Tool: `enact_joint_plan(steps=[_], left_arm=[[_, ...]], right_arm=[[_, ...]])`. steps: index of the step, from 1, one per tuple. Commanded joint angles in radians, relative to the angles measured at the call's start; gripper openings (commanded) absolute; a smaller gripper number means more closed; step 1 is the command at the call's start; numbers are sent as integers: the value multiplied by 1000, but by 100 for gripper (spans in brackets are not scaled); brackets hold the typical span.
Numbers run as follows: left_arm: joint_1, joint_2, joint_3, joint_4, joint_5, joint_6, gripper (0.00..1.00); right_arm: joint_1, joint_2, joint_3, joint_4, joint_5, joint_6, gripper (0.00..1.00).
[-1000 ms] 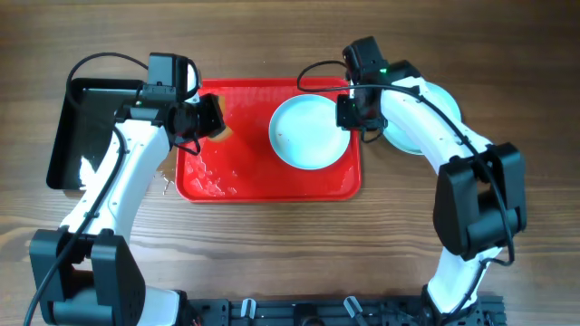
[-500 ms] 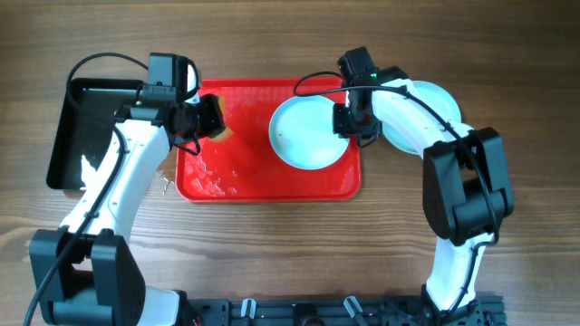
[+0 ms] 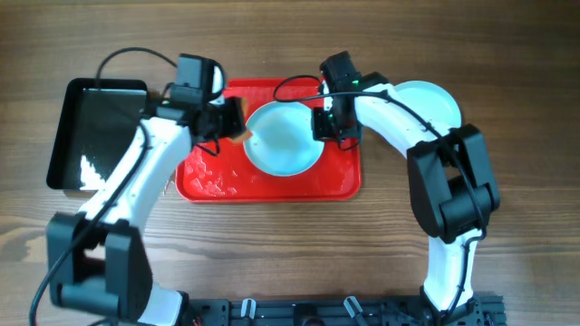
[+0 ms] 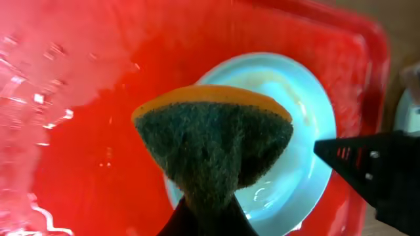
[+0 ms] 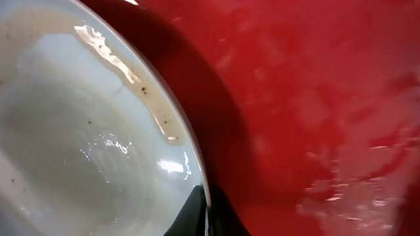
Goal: Clean dirty plates on tray and stack at the side
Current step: 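Scrub the plate again with the sponge in the left gripper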
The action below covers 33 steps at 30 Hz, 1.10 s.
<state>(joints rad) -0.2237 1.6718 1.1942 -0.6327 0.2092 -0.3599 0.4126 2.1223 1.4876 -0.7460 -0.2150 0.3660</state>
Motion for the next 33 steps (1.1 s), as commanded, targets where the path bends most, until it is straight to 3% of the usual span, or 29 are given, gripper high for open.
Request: enact_joint_plan(steps=[1,6,12,18,23,33], left_arm=[[-56,116,-3,13,19,12,4],[-170,206,-3,74,14,11,4],[-177,297,-3,68,-45,5,4],[-151,313,-3,-48,-479,5,4],[-74,312,-3,-63,-718,4,4],[-58,125,37,-47,-723,-51,4]], right_arm=[[40,47,-11,20,-5,65,4],[90,47,-11,35,-3,109,4],[92,47,-11,35,-3,124,4],[91,47,-11,31,-3,111,4],[91,47,-11,24,10,107,4],[91,47,-11,17,38,108,4]])
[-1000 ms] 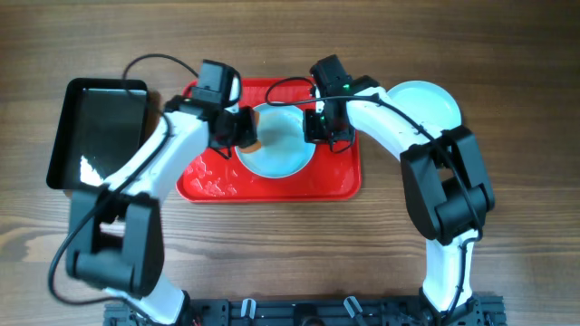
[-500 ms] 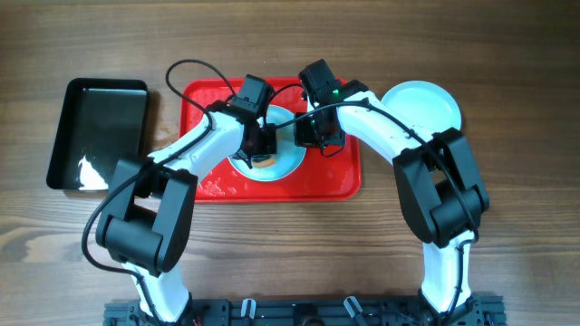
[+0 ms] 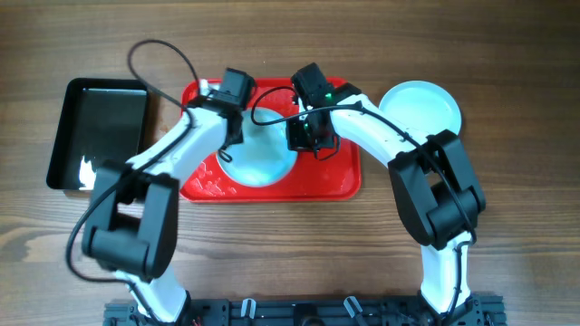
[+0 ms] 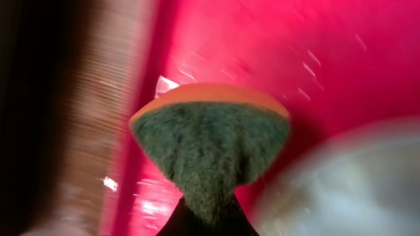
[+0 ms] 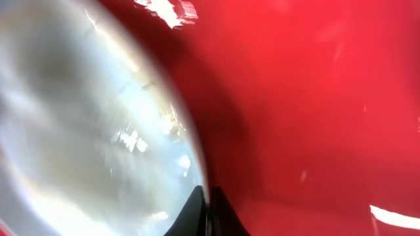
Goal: Clean dirty plates on tray and stack at the side
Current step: 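Scrub the plate again with the sponge in the left gripper, then lift the plate with the right gripper and stack it on the others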
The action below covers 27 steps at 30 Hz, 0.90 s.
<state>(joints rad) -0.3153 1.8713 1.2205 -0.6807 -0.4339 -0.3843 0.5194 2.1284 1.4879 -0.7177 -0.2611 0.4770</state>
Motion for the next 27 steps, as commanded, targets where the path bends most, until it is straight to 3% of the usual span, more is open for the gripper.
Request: enact_joint_plan(steps=[1,5,8,16,20,23,27], left_arm=[[34,-80,11,-5,-16,-27,4],[30,-66,7,8,432,-27,4],[2,-52,7,45,584,-13,4],[-15,56,6,60,540,-13,4],[16,63,-30,45,200,-13,4],[39,48,-35,34,33,-13,4],[40,-161,-35,34,10,-56,4]], right_arm=[[-16,41,-11,-11,84,-2,5],[-16,41,-11,-10,80,-2,4],[-16,41,-11,-9,76,-2,4],[-16,41,-11,0,50,-1,4],[-16,41,-11,-9,50,-6,4],[-16,41,-11,-9,61,-8,4],[-16,40,7,-25,111,-10,4]])
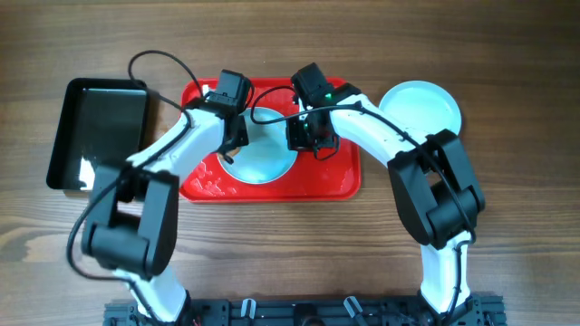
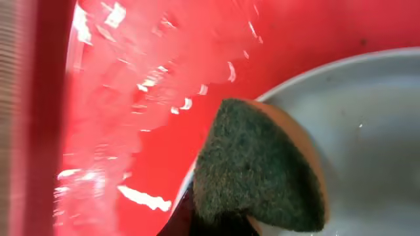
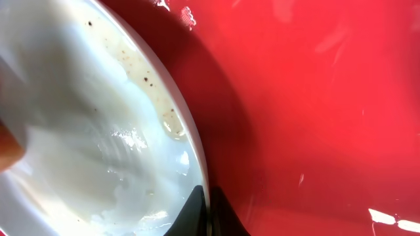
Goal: Clean dirty plates on tray and stack at the side
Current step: 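Lift the plate with the right gripper and stack it on the others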
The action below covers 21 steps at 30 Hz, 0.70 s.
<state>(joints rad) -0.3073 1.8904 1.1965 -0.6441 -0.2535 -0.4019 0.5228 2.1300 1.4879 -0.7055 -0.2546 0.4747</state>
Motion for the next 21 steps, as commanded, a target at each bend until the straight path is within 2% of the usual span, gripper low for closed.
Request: enact_joint_plan(steps=[1,4,6,8,10,14,17,21], left_arm=[[32,-254,-11,-3,-171,-53,4],[70,-457,-11,-6,-143,-52,4],[113,-505,-11,-53,-80,-52,4],[148,-496,-16,-72,6,-52,4],[180,-469,-22,-75,132,-51,4],[186,-382,-22,-76,306,-48,4],[186,-329,-23,-82,336,-48,4],[186,-312,-22,-87,336,-48,4]], right_arm=[[-21,34,29,-55,117,-12,4],[-23,-16,119,-135,195,-35,4],[-23,-85,210,-212,284,-112,4],[-18,-141,262,-274,420,-167,4],[-4,-215,331,-367,660,-223,4],[95,-336,340,-379,1070,-393,4],[235,-346,340,-372,1389,-480,4],[367,-346,339,-262,1597,-642,4]])
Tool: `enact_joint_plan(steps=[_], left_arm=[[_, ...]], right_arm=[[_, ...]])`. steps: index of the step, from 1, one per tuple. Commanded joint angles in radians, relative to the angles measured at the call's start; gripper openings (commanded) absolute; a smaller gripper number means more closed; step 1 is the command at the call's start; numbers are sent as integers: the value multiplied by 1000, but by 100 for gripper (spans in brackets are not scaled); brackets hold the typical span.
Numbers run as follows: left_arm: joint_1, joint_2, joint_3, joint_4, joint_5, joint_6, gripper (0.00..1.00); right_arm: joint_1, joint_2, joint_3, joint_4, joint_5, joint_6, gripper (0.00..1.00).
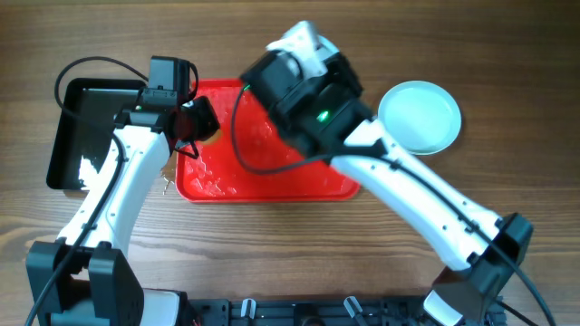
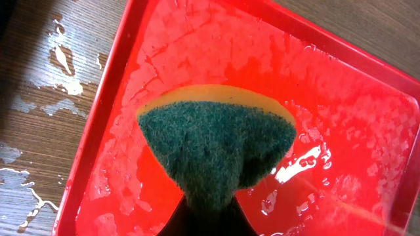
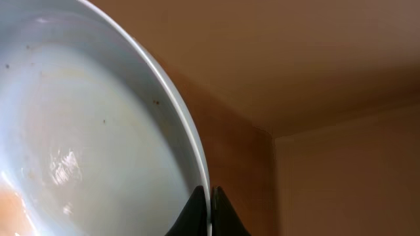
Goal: Clean dirty plates on tray and stack at the side
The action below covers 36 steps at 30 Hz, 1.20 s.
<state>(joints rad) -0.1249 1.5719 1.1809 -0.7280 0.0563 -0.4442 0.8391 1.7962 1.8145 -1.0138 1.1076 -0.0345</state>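
My left gripper [image 2: 209,203] is shut on a green and yellow sponge [image 2: 216,141], held over the left end of the wet red tray [image 2: 348,131]. My right gripper [image 3: 210,196] is shut on the rim of a pale plate [image 3: 92,131] that carries faint brown smears and specks. That plate is lifted high off the tray, with only a brown background behind it. In the overhead view the raised right arm [image 1: 313,91] hides most of the plate. The left gripper [image 1: 195,122] sits by the tray's left edge. No plate shows in the red tray [image 1: 272,181].
One pale plate [image 1: 419,116] lies on the wooden table right of the tray. A black tray [image 1: 95,127] stands to the left. Water puddles [image 2: 62,59] lie on the wood beside the red tray's left edge.
The right gripper has gone from holding the plate down in the tray to holding it high above. The left gripper and its sponge are off the plate, now over the tray's left end.
First the right gripper gripped the plate's rim in the tray while the sponge hung at the plate's left. Then plate and both grippers stood further left. Then the sponge pressed on the plate's inside. Now the plate is raised clear and the sponge is apart.
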Motion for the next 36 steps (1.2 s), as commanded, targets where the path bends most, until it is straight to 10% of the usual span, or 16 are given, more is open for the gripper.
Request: enact_joint_plan(steps=[1,10,19,21,26,35,36], left_arm=[[3,7,-7,-6,26,-5,4],[3,7,-6,-6,26,-5,4],[3,7,-6,-7,26,-5,4],[3,7,-6,-25,25,-5,4],[3,7,-6,-26,25,-5,4],[3,7,-6,-13,25,-5,4],[3,7,-6,-9,25,-5,4]], right_arm=[[78,-12,13,82,284,-177,4],[110,-12,10,190,332,-239,4],[66,-3,10,-108,-185,142,4],[-61,-25,10,-185,-296,421,4],[-513,-31,-10,-203,-864,430,4],[-972,-31,-365,27,-919,453,4],[-972,-31,-393,56,-943,452,18]])
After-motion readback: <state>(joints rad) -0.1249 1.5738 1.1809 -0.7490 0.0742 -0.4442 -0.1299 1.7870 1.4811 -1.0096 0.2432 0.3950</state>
